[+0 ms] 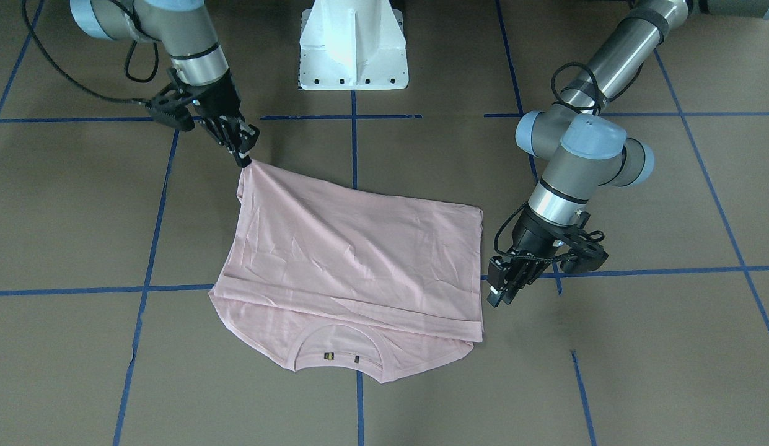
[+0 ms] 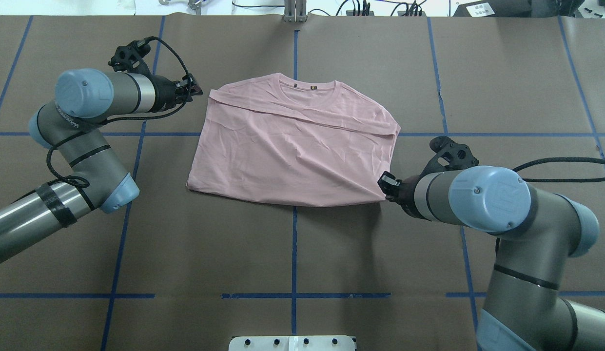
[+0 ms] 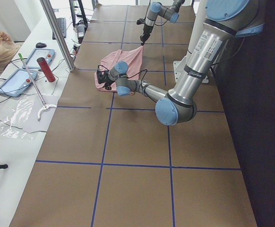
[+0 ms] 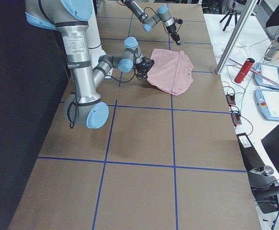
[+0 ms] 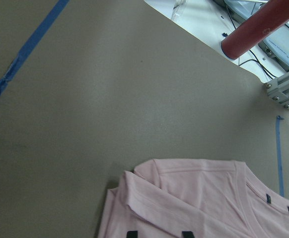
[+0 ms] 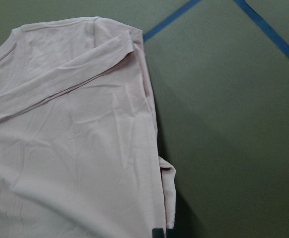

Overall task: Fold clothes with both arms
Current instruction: 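Pull the held corner toward the robot with the right gripper, rotating the shirt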

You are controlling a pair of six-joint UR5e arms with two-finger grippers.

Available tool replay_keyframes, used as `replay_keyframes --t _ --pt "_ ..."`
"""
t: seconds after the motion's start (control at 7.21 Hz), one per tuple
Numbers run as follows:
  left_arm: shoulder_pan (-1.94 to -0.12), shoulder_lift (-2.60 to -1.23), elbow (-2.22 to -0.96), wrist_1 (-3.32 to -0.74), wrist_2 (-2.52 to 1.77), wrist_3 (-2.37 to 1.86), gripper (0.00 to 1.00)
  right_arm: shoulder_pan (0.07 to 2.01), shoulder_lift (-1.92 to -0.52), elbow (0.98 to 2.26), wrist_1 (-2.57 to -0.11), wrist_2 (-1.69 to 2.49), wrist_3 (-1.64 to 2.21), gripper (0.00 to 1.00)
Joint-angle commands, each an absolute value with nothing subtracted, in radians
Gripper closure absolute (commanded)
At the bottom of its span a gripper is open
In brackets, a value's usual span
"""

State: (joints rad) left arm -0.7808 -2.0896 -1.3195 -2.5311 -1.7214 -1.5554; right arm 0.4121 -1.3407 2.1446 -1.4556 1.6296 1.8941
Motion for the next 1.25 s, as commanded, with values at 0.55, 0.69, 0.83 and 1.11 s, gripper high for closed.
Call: replay_keyframes --t 0.55,0.69,0.83,1.11 --pt "-0.784 -2.088 -1.426 -2.522 -1.877 -1.557 0.56 0.049 -1.477 2.385 -1.667 1.658 2.008 0.00" --pt "-0.784 -2.088 -1.445 -2.520 -1.949 -1.574 0.52 0.131 -1.465 2.390 -1.666 1.658 2.003 0.00" --pt "-0.782 -2.044 -1.486 -2.519 -2.017 -1.627 0.52 0.243 -1.409 2.379 -1.664 1.658 1.988 0.00" --pt "-0.750 -1.956 -1.667 -2.415 -2.031 -1.750 0.42 0.479 -1.265 2.292 -1.661 1.666 1.814 0.00"
